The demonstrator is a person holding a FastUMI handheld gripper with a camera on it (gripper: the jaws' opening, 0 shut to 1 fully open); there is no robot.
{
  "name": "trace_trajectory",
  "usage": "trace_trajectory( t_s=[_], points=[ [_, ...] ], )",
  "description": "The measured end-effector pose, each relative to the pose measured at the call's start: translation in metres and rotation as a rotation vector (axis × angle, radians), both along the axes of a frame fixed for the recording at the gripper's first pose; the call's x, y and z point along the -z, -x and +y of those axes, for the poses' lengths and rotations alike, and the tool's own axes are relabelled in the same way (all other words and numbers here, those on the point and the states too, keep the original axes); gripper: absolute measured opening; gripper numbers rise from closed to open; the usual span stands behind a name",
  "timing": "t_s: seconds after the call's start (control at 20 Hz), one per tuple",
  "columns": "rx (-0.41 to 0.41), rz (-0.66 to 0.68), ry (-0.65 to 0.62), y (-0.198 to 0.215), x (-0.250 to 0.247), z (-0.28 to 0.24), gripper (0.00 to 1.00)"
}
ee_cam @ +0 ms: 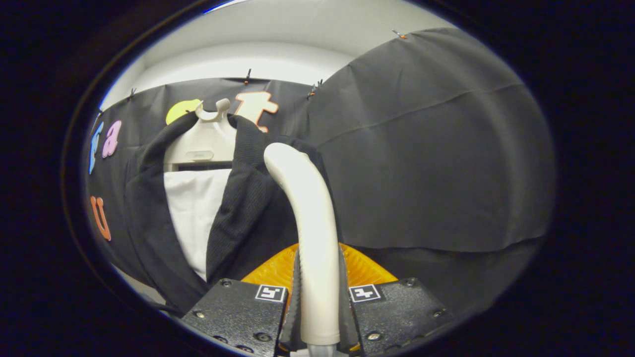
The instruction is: Iron the clothes twice with a garment steamer, once on the left side and once on the right side.
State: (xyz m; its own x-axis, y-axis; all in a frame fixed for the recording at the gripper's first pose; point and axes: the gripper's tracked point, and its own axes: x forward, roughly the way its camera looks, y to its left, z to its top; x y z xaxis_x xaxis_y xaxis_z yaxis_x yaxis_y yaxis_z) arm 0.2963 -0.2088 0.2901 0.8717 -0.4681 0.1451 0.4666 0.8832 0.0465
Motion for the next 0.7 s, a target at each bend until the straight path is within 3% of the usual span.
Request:
trace_trajectory(
  t_s=[0.7],
  points=[
    [0.056, 0.074, 0.002, 0.023, 0.056, 0.0, 0.34]
  ],
)
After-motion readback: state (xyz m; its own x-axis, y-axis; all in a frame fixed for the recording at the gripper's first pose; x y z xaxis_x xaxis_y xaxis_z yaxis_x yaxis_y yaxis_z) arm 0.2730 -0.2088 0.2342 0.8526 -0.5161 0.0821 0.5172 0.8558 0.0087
